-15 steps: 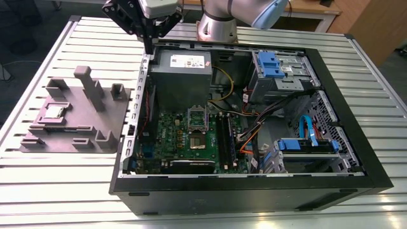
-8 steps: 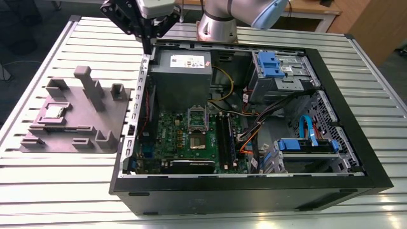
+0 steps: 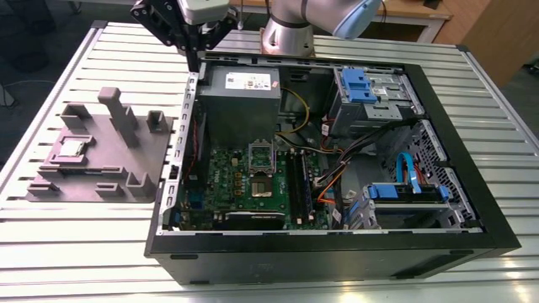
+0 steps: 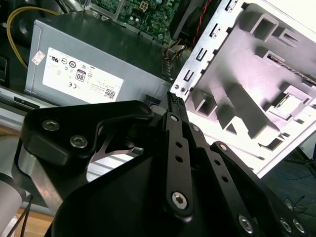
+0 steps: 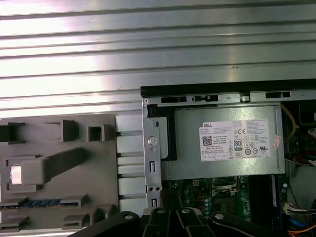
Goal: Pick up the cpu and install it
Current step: 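Reach for the cpu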
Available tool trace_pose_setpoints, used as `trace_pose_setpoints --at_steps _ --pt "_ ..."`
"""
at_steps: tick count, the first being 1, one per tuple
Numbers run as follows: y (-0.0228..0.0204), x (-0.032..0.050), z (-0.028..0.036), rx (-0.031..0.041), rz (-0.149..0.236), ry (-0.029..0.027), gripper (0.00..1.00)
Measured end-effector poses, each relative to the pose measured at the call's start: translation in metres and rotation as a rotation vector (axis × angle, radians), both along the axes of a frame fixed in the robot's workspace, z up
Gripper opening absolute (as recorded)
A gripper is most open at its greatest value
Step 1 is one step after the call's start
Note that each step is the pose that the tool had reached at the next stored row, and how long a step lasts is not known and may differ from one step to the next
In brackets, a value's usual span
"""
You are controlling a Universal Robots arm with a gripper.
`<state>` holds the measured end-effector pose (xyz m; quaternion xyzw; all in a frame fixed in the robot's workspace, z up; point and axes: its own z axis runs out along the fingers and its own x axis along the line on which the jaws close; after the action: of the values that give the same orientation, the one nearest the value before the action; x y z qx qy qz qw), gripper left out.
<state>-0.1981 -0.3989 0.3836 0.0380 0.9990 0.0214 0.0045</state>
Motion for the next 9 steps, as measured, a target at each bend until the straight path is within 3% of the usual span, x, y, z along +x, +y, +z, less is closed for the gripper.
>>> trace_pose_setpoints --at_steps 9 --pt "0.0 -0.003 -0.0003 0.0 0.0 0.0005 0.1"
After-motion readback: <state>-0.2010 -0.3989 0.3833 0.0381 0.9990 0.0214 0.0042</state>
